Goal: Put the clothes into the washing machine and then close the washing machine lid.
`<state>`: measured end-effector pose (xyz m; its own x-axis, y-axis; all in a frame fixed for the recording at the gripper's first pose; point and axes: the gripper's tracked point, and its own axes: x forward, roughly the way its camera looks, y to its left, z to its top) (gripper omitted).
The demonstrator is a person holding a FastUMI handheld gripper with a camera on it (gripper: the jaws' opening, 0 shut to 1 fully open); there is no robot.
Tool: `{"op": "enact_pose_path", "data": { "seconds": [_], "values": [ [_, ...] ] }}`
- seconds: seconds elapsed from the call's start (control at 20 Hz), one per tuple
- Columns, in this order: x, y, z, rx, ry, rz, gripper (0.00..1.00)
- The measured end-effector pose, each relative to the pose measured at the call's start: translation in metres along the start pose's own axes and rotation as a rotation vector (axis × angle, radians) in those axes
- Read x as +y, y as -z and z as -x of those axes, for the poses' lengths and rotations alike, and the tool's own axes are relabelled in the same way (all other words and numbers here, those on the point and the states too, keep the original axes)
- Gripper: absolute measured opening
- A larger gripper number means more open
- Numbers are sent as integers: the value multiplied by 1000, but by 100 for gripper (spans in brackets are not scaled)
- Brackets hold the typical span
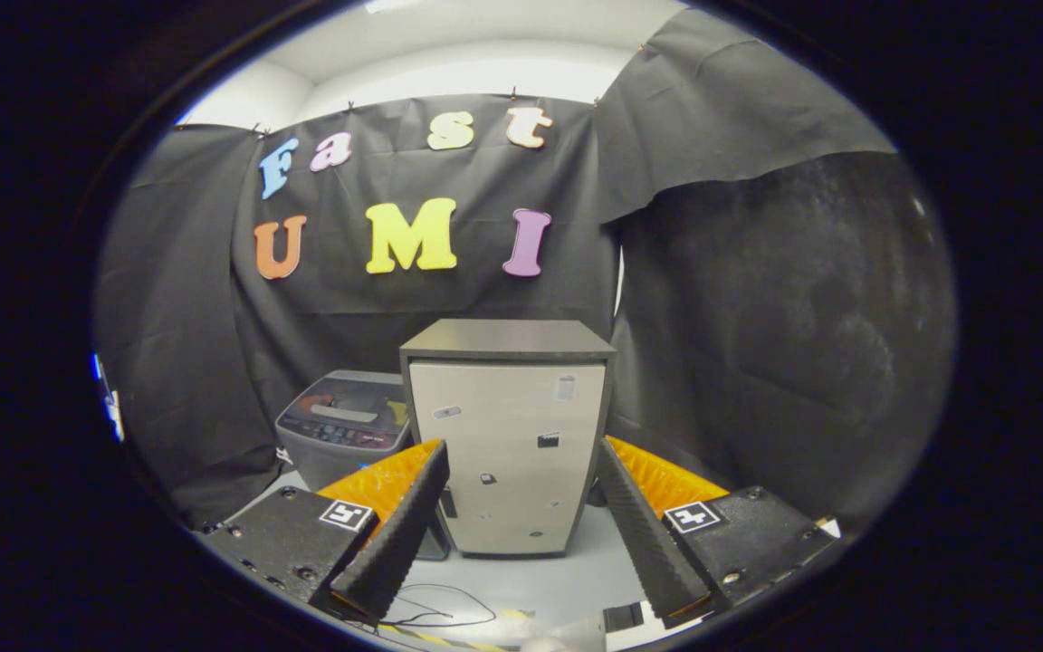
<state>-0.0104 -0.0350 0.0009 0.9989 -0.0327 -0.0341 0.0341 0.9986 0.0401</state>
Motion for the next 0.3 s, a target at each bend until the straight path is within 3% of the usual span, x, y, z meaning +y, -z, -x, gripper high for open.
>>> {"op": "enact_pose_path", "data": {
  "seconds": [0.3],
  "values": [
    [0, -3, 1, -5, -14, -2, 100]
  ]
}}
